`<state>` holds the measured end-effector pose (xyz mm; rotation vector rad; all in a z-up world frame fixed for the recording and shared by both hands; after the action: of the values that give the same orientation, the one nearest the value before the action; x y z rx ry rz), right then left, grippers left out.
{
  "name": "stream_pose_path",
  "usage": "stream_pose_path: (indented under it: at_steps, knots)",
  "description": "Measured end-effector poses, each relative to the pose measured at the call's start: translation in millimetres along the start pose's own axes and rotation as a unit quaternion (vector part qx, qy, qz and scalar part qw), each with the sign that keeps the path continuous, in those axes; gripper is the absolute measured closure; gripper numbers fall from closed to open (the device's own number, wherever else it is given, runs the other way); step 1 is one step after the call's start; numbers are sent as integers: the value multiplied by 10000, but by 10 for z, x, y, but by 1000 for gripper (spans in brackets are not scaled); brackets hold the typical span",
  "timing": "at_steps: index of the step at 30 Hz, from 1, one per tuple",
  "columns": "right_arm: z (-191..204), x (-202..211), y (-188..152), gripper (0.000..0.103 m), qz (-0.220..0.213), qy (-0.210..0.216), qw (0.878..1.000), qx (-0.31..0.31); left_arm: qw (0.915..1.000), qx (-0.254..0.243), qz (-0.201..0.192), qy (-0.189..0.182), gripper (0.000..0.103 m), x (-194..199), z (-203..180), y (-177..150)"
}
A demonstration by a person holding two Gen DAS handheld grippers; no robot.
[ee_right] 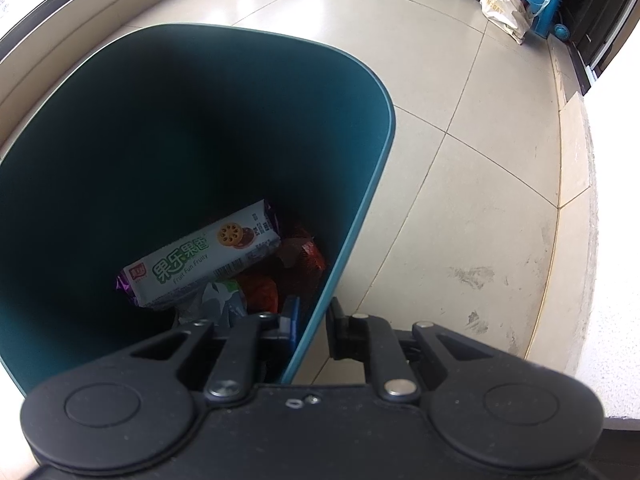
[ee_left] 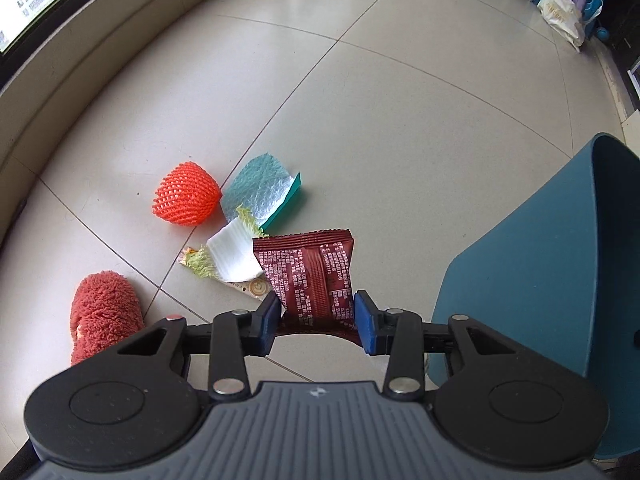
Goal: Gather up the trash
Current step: 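Carry the red packet into the wastebasket and open the left gripper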
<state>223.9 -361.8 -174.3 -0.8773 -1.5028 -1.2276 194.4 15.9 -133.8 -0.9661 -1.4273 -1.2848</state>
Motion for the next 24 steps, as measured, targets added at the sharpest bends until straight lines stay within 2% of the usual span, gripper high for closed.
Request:
stream_pose_path:
  at_steps: [4, 9, 13, 15, 18, 19, 21, 22, 24]
  knots:
    - [12, 1, 0, 90, 2, -25, 10000, 26, 9979, -313, -575, 12, 65, 472, -171, 34]
    - [23, -3, 1, 90, 9, -15, 10000, 8, 9929, -622, -941, -370, 65, 950, -395, 94]
    - [26, -3, 0, 90, 6, -27, 10000, 29, 9872, -1017, -1143, -446, 65, 1154, -640, 89]
    - [23, -2, -1, 90, 5, -18, 10000, 29, 9839, -1285, -1209, -275, 65, 1125, -794, 46]
    - [21, -3, -1, 90, 3, -18, 10000, 33, 9845, -1427, -1018, -34, 65, 914, -913, 18]
    - [21, -2, -1, 90, -1, -22, 10000, 46, 9831, -1482, -1067, 140, 65, 865, -936, 6]
    - [27, 3, -7, 90, -14, -30, 10000, 64, 9745, -1649, -1348, 708, 65, 846, -999, -45]
    - [28, 4, -8, 90, -18, -31, 10000, 72, 9717, -1683, -1423, 850, 65, 843, -1003, -48]
    - [35, 8, -10, 90, -24, -32, 10000, 70, 9762, -1594, -1331, 621, 65, 871, -966, -13]
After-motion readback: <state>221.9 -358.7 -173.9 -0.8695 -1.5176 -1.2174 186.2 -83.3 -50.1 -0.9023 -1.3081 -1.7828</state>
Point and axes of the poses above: each gripper's, at about its wrist camera, not at the fingertips, and x roughly against the way its jaws point, z to its left, y to its top, the point moved 2 cm from there along -x, roughly the way its jaws point, and after that the axes turned 6 degrees about z, right-handed, at the moved point
